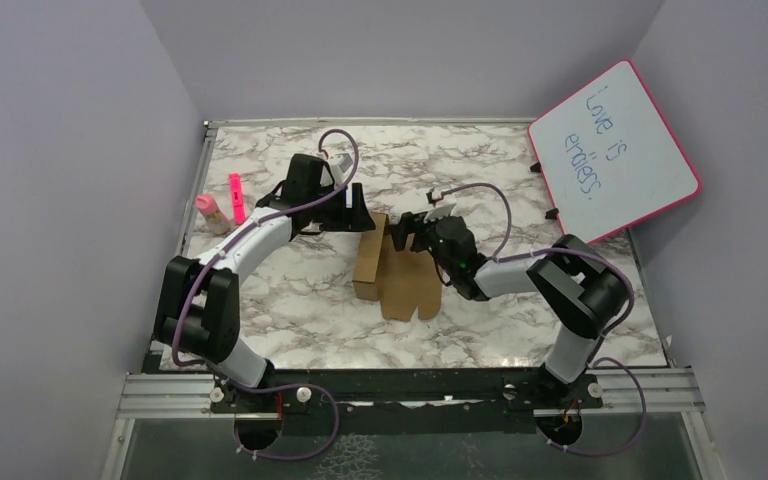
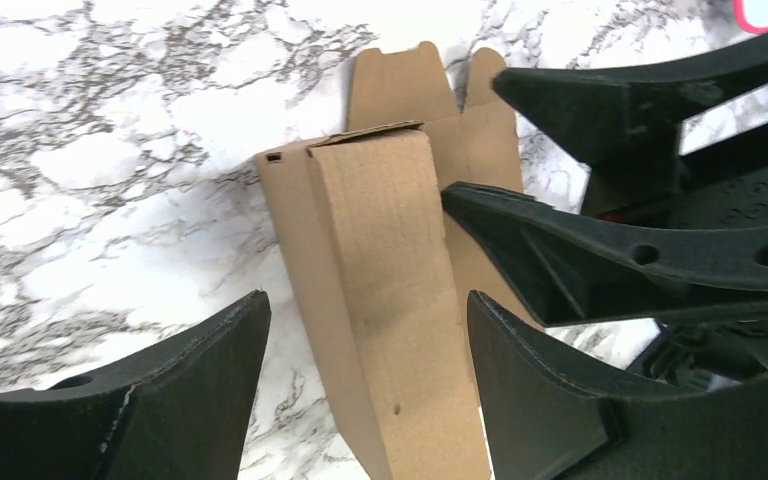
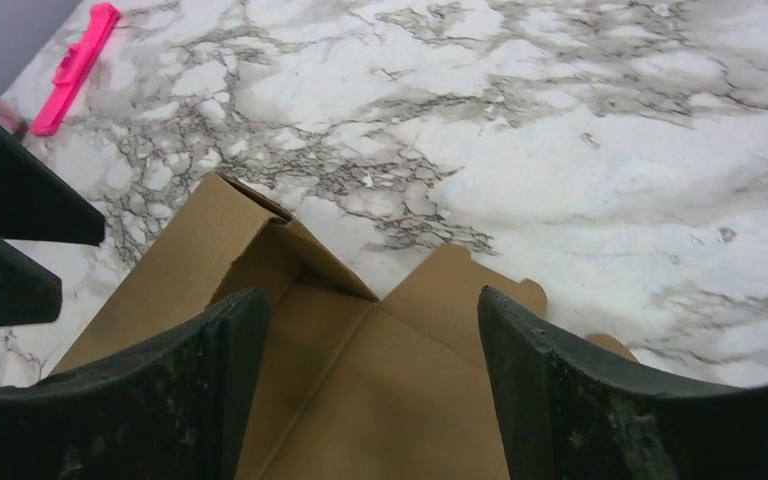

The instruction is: Fold the paper box

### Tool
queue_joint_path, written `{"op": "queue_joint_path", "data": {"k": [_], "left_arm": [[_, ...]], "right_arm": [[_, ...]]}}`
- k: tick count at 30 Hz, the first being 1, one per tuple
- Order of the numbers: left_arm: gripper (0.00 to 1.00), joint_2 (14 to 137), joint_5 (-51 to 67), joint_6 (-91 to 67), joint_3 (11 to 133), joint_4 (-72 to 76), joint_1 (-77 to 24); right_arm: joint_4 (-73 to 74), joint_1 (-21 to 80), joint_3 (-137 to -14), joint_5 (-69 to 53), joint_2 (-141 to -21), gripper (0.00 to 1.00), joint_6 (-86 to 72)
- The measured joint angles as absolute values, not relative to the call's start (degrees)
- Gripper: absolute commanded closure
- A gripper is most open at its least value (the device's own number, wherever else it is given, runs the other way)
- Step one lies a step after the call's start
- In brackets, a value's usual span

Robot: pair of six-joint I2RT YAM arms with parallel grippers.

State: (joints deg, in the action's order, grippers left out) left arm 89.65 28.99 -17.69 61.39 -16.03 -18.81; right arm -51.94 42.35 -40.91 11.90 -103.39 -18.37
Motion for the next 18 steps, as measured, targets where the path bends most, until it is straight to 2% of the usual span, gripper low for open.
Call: {"op": "queue_joint_path", "data": {"k": [5, 10, 18], "left_arm": [[0.27, 87.1, 24.1, -16.9, 61.5, -18.2, -18.9], [0.27, 85.7, 17.0, -15.9, 65.1, -21.3, -22.0], [0.28, 86.8, -1.0, -14.6, 72.1, -26.3, -35.9]], "right_arm": [[-45.8, 42.3, -38.0, 15.3, -97.3, 0.0, -18.7], [-40.1, 42.3, -34.5, 19.8, -91.4, 0.0, -20.0], [-36.3, 42.3, -30.2, 26.2, -86.0, 0.0, -22.3]]}}
